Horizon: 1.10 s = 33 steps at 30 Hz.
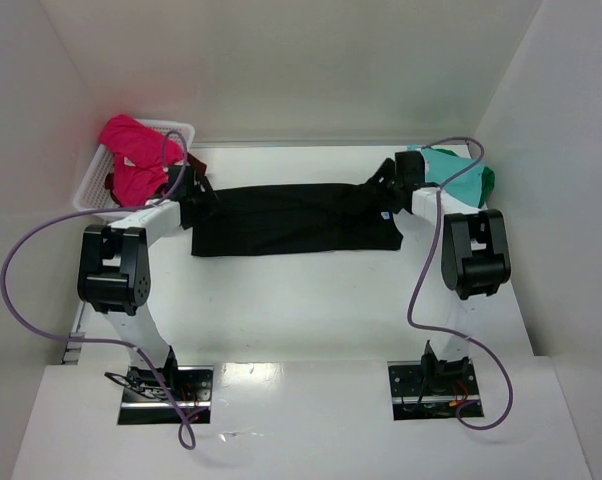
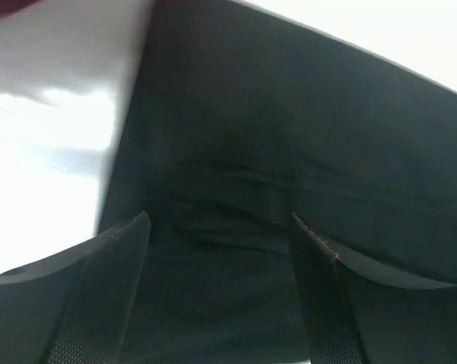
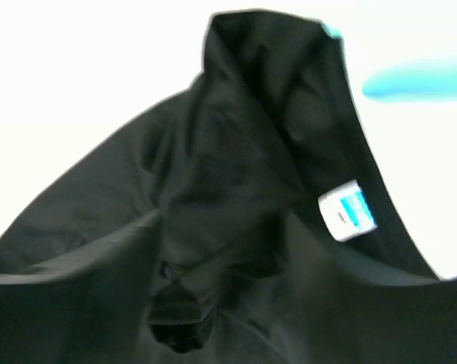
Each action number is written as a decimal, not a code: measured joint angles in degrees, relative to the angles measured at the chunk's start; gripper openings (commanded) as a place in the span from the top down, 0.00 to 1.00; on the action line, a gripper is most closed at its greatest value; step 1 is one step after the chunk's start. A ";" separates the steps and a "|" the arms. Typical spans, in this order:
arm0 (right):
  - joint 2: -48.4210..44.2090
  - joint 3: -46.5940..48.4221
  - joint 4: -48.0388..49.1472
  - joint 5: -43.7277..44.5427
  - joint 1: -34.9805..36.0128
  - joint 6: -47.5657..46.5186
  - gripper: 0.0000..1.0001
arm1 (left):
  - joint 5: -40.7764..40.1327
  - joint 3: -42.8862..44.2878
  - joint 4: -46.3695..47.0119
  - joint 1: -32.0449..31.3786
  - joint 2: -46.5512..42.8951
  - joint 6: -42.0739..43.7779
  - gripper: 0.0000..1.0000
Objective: Fold and stack the t-shirts
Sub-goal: Fold the other side of the tshirt into a rectangle
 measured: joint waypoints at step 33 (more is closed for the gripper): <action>-9.29 -10.86 -4.31 -2.64 7.89 -12.23 0.86 | 17.70 -1.38 -0.41 -7.21 -11.72 10.34 0.11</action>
